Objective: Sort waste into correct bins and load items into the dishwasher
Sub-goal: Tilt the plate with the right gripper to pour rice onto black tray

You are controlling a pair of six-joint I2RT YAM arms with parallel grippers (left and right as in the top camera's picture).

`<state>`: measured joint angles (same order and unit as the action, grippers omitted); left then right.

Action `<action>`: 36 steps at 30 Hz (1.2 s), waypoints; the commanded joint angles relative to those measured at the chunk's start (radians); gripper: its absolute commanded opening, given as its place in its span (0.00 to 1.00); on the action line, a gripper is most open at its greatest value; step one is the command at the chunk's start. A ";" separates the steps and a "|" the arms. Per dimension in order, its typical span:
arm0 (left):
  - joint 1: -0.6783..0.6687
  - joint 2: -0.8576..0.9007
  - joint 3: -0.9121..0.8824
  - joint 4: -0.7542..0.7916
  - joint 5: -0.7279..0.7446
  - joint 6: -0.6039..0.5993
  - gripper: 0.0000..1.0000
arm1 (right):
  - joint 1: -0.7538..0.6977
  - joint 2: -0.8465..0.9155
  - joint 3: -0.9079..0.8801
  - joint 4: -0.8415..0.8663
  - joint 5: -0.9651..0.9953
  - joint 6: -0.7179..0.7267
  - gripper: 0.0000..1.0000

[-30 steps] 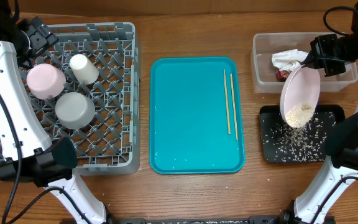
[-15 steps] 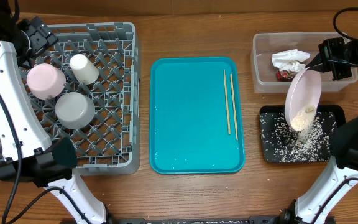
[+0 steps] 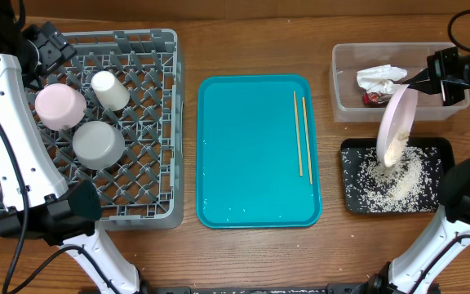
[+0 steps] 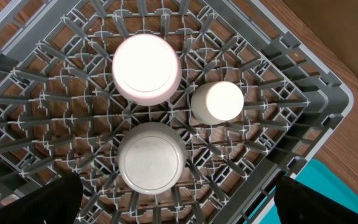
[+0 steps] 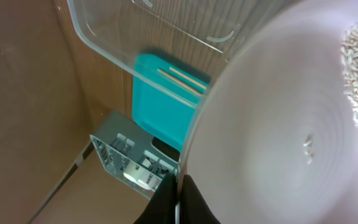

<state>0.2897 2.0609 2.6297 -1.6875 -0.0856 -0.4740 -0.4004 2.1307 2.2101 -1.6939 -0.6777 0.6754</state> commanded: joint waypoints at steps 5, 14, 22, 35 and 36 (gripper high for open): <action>0.003 -0.034 -0.002 -0.002 0.005 -0.021 1.00 | -0.032 -0.041 -0.024 0.000 -0.161 -0.141 0.04; 0.003 -0.034 -0.002 -0.002 0.005 -0.021 1.00 | -0.055 -0.047 -0.044 0.000 -0.114 -0.101 0.04; 0.003 -0.034 -0.002 -0.002 0.005 -0.021 1.00 | -0.112 -0.047 -0.047 0.000 -0.132 -0.145 0.04; 0.003 -0.034 -0.002 -0.002 0.005 -0.021 1.00 | -0.184 -0.047 -0.048 0.000 -0.342 -0.298 0.04; 0.003 -0.034 -0.002 -0.002 0.005 -0.021 1.00 | -0.184 -0.047 -0.049 0.000 -0.350 -0.299 0.04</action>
<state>0.2897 2.0609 2.6297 -1.6875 -0.0856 -0.4740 -0.5926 2.1307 2.1654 -1.6947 -0.9405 0.4202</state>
